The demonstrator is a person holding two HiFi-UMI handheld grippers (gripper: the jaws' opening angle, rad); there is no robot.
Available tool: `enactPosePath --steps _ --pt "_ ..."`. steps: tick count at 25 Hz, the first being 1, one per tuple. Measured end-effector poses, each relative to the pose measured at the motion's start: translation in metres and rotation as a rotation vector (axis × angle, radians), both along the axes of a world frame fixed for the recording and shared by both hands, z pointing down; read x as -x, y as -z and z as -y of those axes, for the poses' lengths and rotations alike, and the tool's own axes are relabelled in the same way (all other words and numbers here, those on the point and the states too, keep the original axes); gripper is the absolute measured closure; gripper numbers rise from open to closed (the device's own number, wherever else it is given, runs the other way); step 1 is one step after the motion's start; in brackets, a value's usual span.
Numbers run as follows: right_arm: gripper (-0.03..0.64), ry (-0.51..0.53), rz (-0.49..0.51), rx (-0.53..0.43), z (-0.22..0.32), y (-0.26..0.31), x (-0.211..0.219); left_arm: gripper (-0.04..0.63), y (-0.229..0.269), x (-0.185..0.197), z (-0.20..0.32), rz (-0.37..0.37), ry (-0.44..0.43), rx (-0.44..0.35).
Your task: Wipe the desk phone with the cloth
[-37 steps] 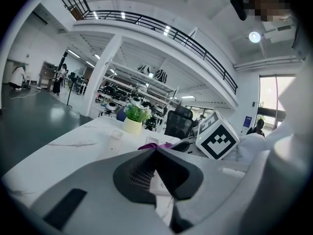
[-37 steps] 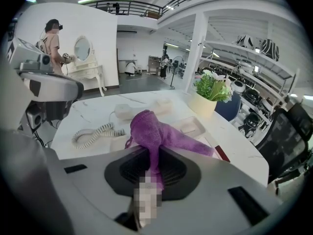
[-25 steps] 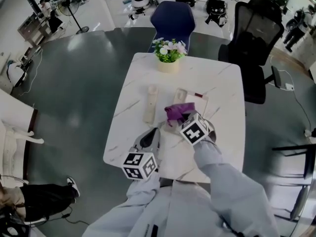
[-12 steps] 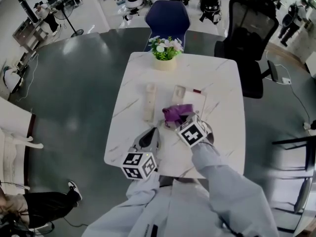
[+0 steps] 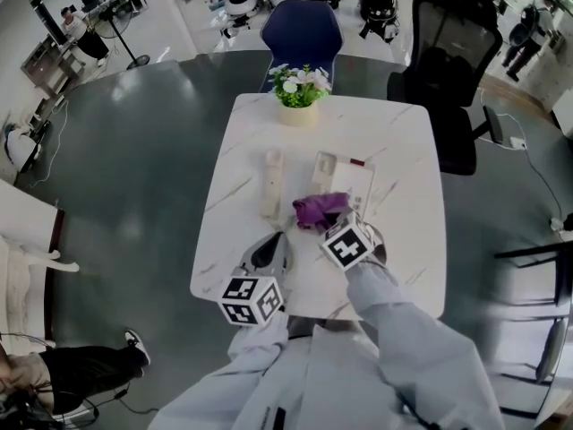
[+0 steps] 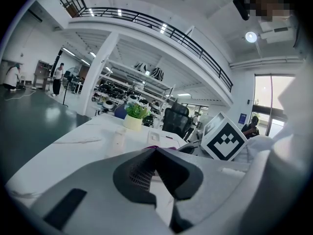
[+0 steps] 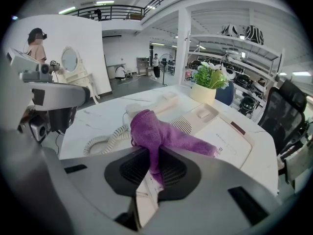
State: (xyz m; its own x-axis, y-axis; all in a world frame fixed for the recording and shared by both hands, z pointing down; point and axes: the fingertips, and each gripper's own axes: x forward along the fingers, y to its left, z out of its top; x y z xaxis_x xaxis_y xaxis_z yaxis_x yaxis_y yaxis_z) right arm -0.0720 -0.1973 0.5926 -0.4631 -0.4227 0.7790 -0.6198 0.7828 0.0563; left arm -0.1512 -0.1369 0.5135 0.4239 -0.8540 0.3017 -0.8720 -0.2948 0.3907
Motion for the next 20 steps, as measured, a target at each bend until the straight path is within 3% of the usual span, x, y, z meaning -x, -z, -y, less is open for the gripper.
enactPosePath --steps 20 --pt "0.581 0.054 0.018 0.056 -0.034 -0.009 0.004 0.597 0.000 0.007 -0.007 0.019 0.009 -0.004"
